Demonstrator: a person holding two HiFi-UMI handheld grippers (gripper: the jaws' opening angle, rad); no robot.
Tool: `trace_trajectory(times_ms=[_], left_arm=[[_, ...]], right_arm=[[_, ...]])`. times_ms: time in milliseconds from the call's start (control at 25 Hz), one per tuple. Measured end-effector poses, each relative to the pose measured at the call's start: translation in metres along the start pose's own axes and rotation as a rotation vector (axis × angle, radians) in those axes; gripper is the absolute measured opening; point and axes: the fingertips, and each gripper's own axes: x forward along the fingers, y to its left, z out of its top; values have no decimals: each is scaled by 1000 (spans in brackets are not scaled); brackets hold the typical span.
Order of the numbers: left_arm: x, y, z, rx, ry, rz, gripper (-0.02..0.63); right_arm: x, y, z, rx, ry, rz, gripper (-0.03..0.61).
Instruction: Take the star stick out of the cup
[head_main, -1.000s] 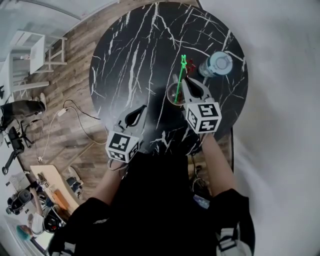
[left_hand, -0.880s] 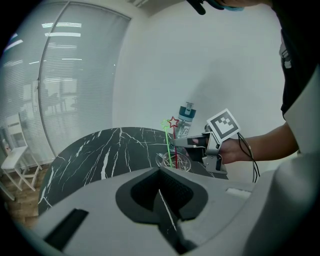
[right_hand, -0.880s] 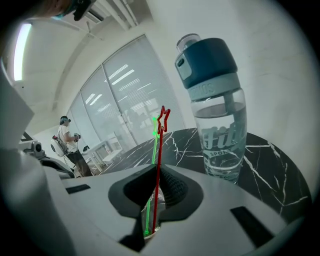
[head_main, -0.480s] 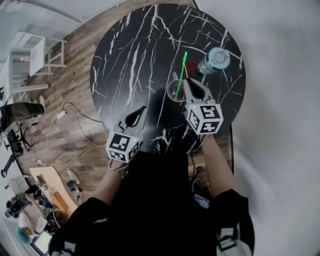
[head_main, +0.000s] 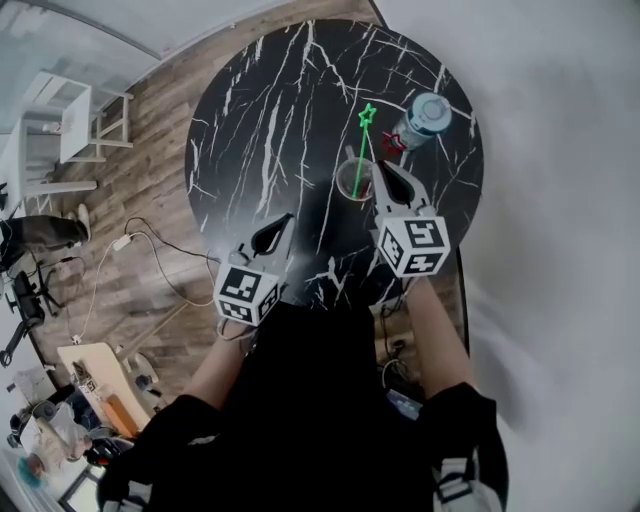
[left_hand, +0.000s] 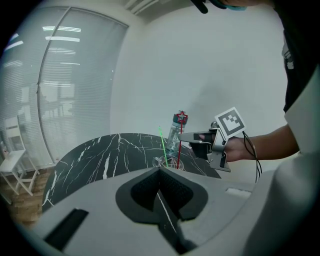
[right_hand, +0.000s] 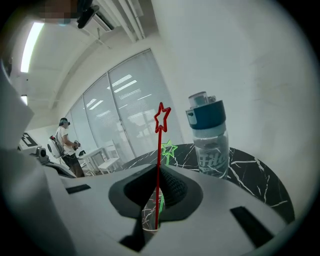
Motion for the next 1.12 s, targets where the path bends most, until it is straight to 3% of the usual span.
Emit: trace_trajectory(times_ms=[280,560,800,1120], left_arm=[[-14,-1,12,23,-43,-12,-2],[-32,-2,28,46,-100,-28,-2],[-45,5,26,19,-134,-21,-2],[-53,20,2,-22,-138,6,-2]], right_arm=[[-25,15,32,-32,-96,-9,8],[-48,47,60,-149,-125,2,8],[-59,87,53,-250,-56,29,8],[-57,126,17,-372,115,72,8]])
